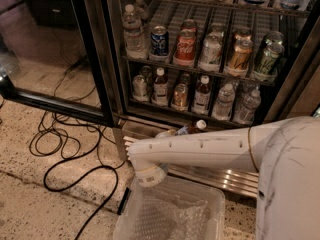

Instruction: Pick blue plastic bottle from bottom shelf of fridge

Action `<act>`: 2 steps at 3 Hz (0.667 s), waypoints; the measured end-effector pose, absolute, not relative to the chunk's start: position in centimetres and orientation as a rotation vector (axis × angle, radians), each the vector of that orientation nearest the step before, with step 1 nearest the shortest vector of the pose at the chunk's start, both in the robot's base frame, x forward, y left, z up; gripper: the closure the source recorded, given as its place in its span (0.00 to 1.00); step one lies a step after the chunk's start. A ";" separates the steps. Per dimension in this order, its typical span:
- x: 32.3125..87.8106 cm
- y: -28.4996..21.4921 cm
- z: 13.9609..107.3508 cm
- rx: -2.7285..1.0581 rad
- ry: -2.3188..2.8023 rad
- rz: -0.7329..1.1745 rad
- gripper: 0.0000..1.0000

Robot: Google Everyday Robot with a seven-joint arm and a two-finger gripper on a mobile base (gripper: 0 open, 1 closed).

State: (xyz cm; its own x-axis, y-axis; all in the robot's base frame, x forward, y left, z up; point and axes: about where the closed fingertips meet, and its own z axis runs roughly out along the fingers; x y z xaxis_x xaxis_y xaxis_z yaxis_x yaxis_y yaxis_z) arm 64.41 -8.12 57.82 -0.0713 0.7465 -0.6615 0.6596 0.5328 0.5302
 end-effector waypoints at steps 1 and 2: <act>62.5 -8.0 55.8 1.216 1.856 0.122 1.00; 59.1 -6.9 52.9 1.330 1.959 0.172 1.00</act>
Offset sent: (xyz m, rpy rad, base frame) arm -0.0999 0.0327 -0.0790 0.3306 0.3054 0.0068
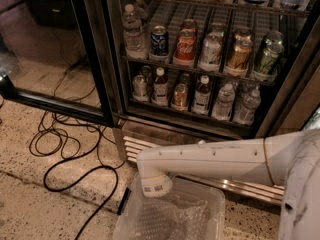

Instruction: Pick blue plastic bottle from bottom shelf of fridge

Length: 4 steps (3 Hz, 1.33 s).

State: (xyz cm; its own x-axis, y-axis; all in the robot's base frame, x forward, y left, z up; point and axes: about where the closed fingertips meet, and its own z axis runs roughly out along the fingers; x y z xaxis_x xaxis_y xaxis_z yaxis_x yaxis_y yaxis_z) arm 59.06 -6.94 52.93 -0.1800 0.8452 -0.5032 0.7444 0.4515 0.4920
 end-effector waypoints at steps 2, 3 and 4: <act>53.8 -4.0 47.9 1.705 2.107 0.360 1.00; 52.2 -3.0 46.9 1.865 2.112 0.432 1.00; 50.9 -2.7 46.2 2.006 2.113 0.444 1.00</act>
Offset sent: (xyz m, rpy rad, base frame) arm -0.0799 0.0514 -0.0671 0.5526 0.3126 -0.1195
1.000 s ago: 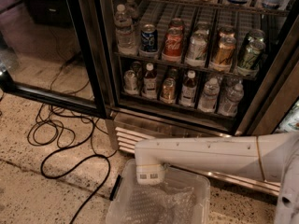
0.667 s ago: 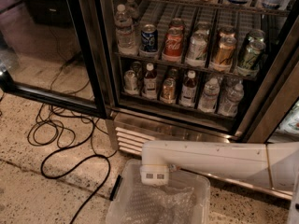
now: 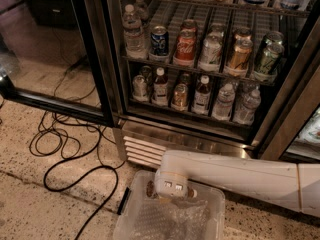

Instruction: Pick blue plastic bottle from bottom shelf of fridge

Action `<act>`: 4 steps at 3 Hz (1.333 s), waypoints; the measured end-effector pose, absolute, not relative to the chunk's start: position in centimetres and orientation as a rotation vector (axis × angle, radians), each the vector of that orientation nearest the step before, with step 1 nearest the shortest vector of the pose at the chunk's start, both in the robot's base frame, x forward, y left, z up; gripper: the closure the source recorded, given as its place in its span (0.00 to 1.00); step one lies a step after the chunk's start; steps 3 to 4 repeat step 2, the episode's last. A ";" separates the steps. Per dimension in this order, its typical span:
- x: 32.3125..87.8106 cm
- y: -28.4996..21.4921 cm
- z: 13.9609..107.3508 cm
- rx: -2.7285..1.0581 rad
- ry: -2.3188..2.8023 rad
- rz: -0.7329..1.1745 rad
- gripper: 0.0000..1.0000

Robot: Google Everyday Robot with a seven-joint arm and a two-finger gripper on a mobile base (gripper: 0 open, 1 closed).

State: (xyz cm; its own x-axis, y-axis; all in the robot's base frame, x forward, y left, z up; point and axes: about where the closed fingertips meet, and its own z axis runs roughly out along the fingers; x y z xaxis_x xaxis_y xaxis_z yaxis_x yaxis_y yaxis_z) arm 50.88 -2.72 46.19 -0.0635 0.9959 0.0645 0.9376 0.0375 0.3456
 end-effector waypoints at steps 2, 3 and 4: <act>49.6 -2.6 45.3 2.127 2.114 0.433 1.00; 49.6 -2.6 45.3 2.127 2.114 0.433 1.00; 49.6 -2.6 45.3 2.127 2.114 0.433 1.00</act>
Offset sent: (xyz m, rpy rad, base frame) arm -0.0104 0.0008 -0.0073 0.0478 0.0598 -0.0391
